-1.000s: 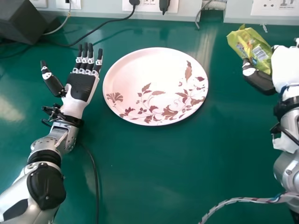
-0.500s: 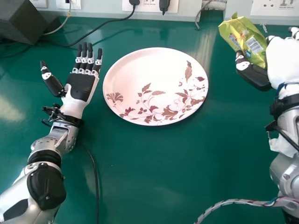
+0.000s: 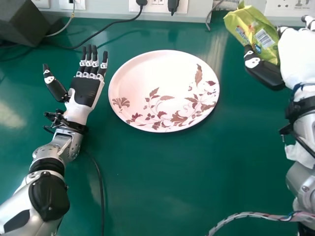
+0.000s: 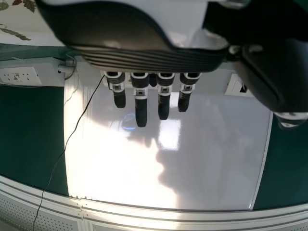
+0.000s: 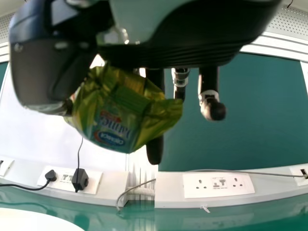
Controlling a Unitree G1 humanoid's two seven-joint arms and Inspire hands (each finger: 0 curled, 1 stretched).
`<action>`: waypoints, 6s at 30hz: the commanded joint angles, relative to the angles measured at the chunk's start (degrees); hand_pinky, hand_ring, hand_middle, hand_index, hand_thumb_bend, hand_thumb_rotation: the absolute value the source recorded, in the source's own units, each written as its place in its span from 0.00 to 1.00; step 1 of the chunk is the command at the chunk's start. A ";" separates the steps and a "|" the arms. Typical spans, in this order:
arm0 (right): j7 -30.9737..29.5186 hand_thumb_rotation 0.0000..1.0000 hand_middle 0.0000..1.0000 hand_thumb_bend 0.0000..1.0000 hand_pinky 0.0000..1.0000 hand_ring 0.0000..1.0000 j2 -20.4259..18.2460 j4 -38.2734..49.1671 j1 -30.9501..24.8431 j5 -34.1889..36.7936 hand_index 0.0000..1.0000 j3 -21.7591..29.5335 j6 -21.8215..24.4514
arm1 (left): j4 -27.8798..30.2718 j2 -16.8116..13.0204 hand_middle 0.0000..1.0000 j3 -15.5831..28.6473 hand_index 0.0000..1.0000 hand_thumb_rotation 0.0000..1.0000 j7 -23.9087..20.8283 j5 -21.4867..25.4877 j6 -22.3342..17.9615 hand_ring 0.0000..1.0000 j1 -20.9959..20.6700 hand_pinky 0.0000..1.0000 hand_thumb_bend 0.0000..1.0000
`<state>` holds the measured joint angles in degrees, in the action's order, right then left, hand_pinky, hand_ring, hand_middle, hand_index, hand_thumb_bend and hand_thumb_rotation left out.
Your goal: Pick up biscuit and place it in the plate
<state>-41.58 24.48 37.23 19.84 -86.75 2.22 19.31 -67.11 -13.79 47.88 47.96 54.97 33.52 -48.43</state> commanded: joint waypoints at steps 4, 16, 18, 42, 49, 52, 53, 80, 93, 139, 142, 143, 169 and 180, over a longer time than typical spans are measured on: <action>-0.95 0.04 0.27 0.48 0.06 0.17 -1.30 1.40 2.13 -1.71 0.49 0.19 -0.90 | -0.84 1.10 0.96 0.08 1.00 0.45 -0.11 -0.31 -0.01 0.88 2.55 1.00 0.93; -0.67 0.03 0.27 0.48 0.06 0.17 -3.92 0.99 3.71 -2.92 0.48 -0.87 -2.78 | -1.05 0.99 0.98 -0.25 1.00 0.41 -0.81 -0.81 -1.06 0.89 2.25 1.00 0.95; -0.84 0.03 0.27 0.48 0.06 0.17 -4.27 0.97 4.05 -3.28 0.49 -1.08 -3.18 | -1.07 0.95 0.98 -0.20 1.00 0.42 -0.90 -0.69 -0.70 0.89 2.17 1.00 0.95; -0.05 0.03 0.28 0.48 0.06 0.17 -8.69 -1.29 7.05 -4.68 0.49 -4.18 -5.06 | -1.43 1.61 1.00 -0.33 1.00 0.41 0.31 -0.86 -1.53 0.91 2.45 1.00 0.97; 1.55 0.03 0.27 0.48 0.06 0.17 -9.67 -2.51 7.62 -3.84 0.49 -5.13 -5.11 | -1.46 1.61 0.99 -0.39 1.00 0.40 -0.14 -0.90 -1.57 0.91 2.22 1.00 0.98; 1.72 0.03 0.28 0.48 0.06 0.16 -9.07 -2.97 7.45 -3.75 0.49 -5.90 -6.11 | -1.65 1.54 0.99 -0.85 1.00 0.41 0.70 -1.39 -1.75 0.91 2.21 1.00 0.97; 1.34 0.03 0.28 0.49 0.06 0.17 -9.14 -3.09 7.58 -4.01 0.49 -6.17 -6.25 | -1.74 1.54 1.00 -0.95 1.00 0.42 1.01 -1.48 -1.87 0.90 2.22 1.00 0.97; 8.47 0.03 0.28 0.49 0.06 0.17 -9.41 -8.37 8.58 -1.06 0.49 -10.73 -8.88 | -2.01 1.49 0.97 -1.52 1.00 0.42 3.46 -1.89 -2.40 0.87 2.42 0.79 1.00; 8.56 0.03 0.28 0.49 0.05 0.17 -9.59 -9.10 7.50 3.49 0.49 -10.86 -8.29 | -0.66 1.97 1.00 -1.59 1.00 0.39 3.43 -1.65 -2.04 0.92 3.37 0.99 0.98; 13.04 0.03 0.28 0.49 0.05 0.17 -9.73 -15.73 4.17 11.05 0.49 -15.60 -7.46 | 8.87 1.51 0.99 -1.24 1.00 0.35 1.64 0.94 4.52 0.89 8.42 1.00 1.00; 13.93 0.03 0.28 0.49 0.05 0.17 -9.66 -16.11 3.73 11.53 0.49 -15.84 -7.33 | 9.85 1.71 0.99 -1.30 1.00 0.35 1.70 1.71 4.86 0.90 8.88 1.00 1.00; 14.05 0.03 0.28 0.49 0.05 0.16 -9.62 -16.17 3.62 11.60 0.49 -15.94 -7.27 | 9.85 1.62 0.99 -1.40 1.00 0.34 1.66 1.88 4.88 0.90 8.94 1.00 1.00; 20.29 0.03 0.28 0.49 0.05 0.16 -7.66 -20.43 -1.06 14.26 0.49 -18.86 -7.05 | 9.11 0.95 0.96 -1.83 1.00 0.31 2.64 1.81 3.53 0.86 9.18 0.99 1.00; 18.74 0.03 0.28 0.49 0.05 0.16 -9.01 -16.22 -5.68 12.85 0.49 -20.27 -4.51 | 8.88 0.69 0.97 -3.15 1.00 0.30 4.73 1.08 4.84 0.87 10.05 1.00 1.00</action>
<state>-22.45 16.00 19.19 14.69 -73.50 -17.52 14.49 -56.50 -13.56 45.64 51.93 57.39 38.26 -42.33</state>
